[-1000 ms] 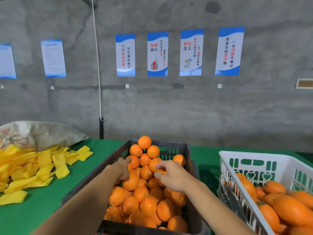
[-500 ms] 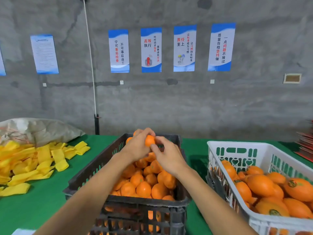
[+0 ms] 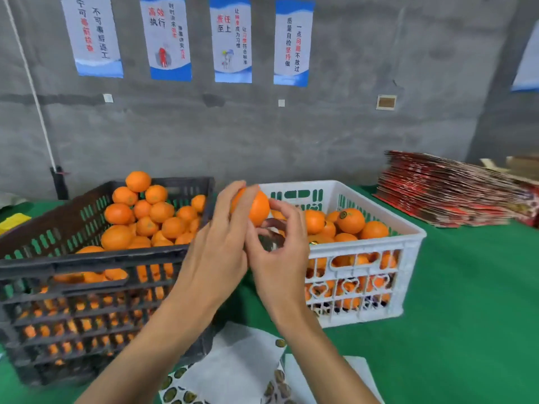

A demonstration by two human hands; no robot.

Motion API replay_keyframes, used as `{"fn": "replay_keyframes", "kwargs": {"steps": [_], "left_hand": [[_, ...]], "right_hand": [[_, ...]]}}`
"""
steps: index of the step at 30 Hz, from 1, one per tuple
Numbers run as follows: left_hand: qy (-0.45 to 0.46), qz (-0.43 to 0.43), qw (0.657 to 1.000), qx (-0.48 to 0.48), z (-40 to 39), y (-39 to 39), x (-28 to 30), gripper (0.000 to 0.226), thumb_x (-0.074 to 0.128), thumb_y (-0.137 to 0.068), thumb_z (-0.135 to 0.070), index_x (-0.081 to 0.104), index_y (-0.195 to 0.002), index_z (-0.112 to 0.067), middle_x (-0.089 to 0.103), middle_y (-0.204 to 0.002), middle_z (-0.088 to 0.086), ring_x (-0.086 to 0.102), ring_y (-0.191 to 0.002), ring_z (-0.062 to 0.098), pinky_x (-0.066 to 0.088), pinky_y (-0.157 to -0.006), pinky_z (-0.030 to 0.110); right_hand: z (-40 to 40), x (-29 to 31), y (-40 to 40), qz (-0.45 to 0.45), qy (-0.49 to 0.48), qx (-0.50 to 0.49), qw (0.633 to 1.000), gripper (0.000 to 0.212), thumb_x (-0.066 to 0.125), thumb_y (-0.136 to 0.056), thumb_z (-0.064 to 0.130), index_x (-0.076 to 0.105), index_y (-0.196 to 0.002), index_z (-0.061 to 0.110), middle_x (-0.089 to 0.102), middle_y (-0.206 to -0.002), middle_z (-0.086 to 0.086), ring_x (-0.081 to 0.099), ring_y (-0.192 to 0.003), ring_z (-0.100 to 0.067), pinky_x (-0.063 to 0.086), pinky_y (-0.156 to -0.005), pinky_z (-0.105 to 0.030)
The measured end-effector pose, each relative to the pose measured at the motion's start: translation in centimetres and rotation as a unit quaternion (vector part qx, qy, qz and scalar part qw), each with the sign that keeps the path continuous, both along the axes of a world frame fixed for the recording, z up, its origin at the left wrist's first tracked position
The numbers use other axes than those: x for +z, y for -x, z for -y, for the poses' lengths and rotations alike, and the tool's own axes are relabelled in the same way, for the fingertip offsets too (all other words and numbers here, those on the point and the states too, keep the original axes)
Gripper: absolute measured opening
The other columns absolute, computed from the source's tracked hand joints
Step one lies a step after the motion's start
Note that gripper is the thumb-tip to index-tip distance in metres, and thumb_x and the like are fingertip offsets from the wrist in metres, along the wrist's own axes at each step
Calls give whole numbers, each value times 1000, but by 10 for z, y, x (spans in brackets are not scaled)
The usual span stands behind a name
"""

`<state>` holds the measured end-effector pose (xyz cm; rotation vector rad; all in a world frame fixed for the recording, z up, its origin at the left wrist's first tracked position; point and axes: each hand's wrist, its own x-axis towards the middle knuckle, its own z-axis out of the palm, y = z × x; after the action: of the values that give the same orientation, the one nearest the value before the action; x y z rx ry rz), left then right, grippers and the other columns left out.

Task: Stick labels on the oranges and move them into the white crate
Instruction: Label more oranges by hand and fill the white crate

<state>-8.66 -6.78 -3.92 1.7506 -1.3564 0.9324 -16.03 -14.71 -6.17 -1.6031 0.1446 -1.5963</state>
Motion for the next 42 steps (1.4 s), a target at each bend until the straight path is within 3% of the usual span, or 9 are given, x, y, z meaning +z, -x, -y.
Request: {"fn": "replay_keyframes", "kwargs": {"steps": [2,7,11,15,18,24,31,37,42], "left_hand": [[-4,-43,999,-15,10,11,-34,66,68,-90,-2,42,-147,-21,35,-154,0,61,-116,34,59,-71,49],[-118,-189,974,38,22,15,-125,65,67,-89,-10,38,-144,-31,30,-140,-3,62,-61,28,52,-52,47],[-222,-253,939,73,19,5,-185,57,61,-97,-29,33,-146,-32,21,-138,-6,64,-61,18,56,-59,40],[-240,-259,929,111,14,4,-213,53,60,-97,-28,36,-144,-29,22,-139,-6,60,-57,16,55,-52,31],[-237,-247,933,112,11,0,-220,53,61,-97,-26,40,-146,-27,25,-140,-3,60,-59,17,53,-51,27],[-223,-269,930,112,11,-2,-224,55,59,-98,-22,38,-148,-29,25,-144,0,65,-72,19,54,-60,25],[-226,-271,928,117,9,-3,-227,58,61,-97,-25,33,-148,-33,25,-145,0,66,-76,21,54,-61,27],[-220,-288,926,109,8,-2,-228,59,60,-98,-24,31,-149,-35,22,-146,-1,66,-78,22,55,-65,30],[-194,-328,921,75,6,0,-227,57,59,-99,-25,30,-147,-39,21,-146,-6,66,-76,19,56,-66,31]], "right_hand": [[8,-33,13,-23,-1,-7,1000,44,77,-89,28,59,-128,19,57,-125,4,63,-109,-14,51,-84,-13],[37,-120,35,-196,24,35,980,26,64,-101,25,63,-126,19,59,-124,10,62,-111,-9,52,-90,-20],[67,-169,49,-404,53,6,913,24,56,-104,21,69,-124,17,68,-114,6,63,-105,-7,53,-95,-35],[85,-193,64,-546,77,39,833,55,62,-93,58,62,-134,21,56,-127,13,53,-121,-7,47,-103,-27],[88,-203,69,-551,41,107,826,77,65,-87,68,57,-144,17,45,-136,20,44,-129,0,46,-105,-21],[87,-213,66,-538,122,56,832,66,60,-86,72,68,-133,26,50,-116,27,43,-113,4,38,-101,-24],[87,-220,55,-474,41,59,877,15,76,-92,33,83,-101,24,61,-96,19,56,-101,-11,50,-87,-38],[85,-219,57,-477,10,50,878,15,68,-97,27,78,-86,25,62,-92,16,61,-91,-7,52,-81,-34],[70,-201,52,-394,-27,-51,917,19,60,-102,20,72,-87,24,60,-96,16,62,-87,-6,54,-78,-33]]}}
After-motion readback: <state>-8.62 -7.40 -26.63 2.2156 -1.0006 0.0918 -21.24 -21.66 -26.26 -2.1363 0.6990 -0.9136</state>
